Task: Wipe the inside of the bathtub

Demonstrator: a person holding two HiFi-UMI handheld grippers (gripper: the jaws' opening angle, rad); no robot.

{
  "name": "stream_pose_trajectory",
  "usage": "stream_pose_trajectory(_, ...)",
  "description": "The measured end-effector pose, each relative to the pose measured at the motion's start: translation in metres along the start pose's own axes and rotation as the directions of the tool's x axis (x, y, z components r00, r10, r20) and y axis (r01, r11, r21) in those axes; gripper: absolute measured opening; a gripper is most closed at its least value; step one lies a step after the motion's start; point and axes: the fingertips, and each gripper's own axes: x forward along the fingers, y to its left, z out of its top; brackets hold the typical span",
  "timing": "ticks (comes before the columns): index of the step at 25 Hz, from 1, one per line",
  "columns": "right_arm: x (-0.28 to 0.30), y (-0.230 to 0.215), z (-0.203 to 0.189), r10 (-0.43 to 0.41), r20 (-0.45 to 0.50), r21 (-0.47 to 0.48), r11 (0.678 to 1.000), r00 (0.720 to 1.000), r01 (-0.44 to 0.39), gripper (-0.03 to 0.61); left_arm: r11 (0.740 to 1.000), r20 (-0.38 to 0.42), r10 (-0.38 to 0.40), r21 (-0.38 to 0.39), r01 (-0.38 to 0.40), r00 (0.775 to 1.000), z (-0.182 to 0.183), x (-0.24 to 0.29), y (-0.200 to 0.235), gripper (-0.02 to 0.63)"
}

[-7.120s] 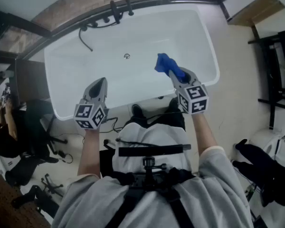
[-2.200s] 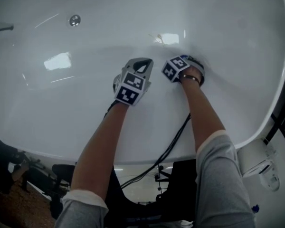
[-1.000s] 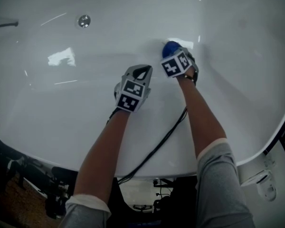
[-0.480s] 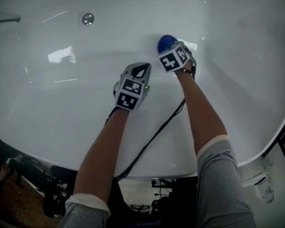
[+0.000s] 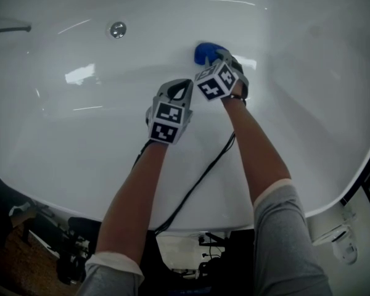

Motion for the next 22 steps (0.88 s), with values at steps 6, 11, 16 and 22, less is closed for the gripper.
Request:
stream_pose_trajectory(6,0.027,0.005,-0.015,0.013,-0.168,0.016,1.0,0.986,-0.01,0.067,1.0,-0.013,0.007,-0.006,-0.007,1.0,-0.015,0.0,0.011,0.003)
stream_pose_trajectory(11,0.025,0.004,-0.022,0.034,-0.23,-0.024,0.999,0.973,-0.041,0.064,1.0,-0.039,0.003,-0.003,-0.004,0.999,-0.025,0.0,-0.001,0.003)
stream_pose_trajectory(16,0.016,0.001,-0.048,0.075,-0.275,-0.014,0.997,0.958,-0.082,0.063,1.0,-0.036,-0.018,0.004,0.018,0.999,-0.018,0.003,-0.017,0.003)
stream_pose_trajectory(22,0.004,-0.005,-0.089,0.073,-0.34,-0.03,0.996,0.938,-0.088,0.064,0.999,-0.021,-0.053,0.005,0.053,0.998,-0.007,0.015,-0.038,0.003)
